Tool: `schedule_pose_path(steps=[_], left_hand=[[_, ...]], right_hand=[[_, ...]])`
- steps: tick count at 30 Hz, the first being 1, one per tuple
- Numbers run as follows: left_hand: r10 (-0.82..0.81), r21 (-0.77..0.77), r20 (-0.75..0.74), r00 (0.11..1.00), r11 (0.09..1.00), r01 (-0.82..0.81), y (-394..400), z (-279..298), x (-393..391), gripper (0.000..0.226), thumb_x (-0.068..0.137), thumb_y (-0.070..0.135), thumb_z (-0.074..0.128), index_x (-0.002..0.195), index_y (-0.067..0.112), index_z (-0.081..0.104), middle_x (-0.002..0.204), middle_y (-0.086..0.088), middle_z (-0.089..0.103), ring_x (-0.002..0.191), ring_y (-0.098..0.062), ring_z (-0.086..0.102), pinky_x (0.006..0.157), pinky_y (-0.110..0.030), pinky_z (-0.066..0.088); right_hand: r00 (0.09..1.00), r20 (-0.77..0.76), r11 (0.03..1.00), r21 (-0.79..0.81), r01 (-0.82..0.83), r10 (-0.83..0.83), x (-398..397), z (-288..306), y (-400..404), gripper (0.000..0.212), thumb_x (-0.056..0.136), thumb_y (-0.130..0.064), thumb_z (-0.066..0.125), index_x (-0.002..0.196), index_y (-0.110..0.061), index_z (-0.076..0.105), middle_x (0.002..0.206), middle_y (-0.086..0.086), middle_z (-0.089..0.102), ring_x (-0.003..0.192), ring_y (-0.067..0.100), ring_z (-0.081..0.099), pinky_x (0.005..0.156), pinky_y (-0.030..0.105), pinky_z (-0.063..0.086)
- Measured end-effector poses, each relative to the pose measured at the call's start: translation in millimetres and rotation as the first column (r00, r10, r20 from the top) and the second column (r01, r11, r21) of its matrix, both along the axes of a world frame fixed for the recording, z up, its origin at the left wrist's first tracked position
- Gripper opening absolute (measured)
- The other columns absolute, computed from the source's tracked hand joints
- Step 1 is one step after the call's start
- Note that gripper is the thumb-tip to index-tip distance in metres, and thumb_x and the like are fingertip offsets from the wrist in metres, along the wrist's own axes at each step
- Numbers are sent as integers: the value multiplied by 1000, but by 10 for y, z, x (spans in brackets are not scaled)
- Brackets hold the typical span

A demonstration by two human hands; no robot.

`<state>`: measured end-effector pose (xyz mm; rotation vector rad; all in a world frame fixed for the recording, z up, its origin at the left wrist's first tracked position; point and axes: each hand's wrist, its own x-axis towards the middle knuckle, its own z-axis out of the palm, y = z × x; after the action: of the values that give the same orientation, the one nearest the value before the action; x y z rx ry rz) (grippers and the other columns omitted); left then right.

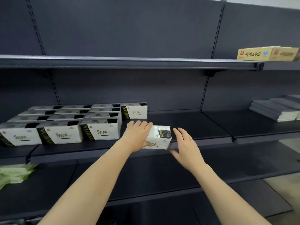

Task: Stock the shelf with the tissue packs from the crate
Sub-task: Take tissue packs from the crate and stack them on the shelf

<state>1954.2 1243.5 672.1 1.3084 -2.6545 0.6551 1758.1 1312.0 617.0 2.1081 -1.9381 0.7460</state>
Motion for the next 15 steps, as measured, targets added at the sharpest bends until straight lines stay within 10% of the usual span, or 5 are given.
schedule_pose_path(steps=[15], left_hand=[[93, 286, -87, 992, 956, -65, -1515, 145, -26, 75, 88, 45, 59, 147, 16, 22, 143, -6, 34, 131, -27, 31, 109, -41, 23]], right_hand=[[986, -136, 995, -1, 97, -96, -135, 119, -1477, 64, 59, -19, 85, 116, -2, 61, 109, 18, 62, 95, 37, 64, 76, 43, 54]])
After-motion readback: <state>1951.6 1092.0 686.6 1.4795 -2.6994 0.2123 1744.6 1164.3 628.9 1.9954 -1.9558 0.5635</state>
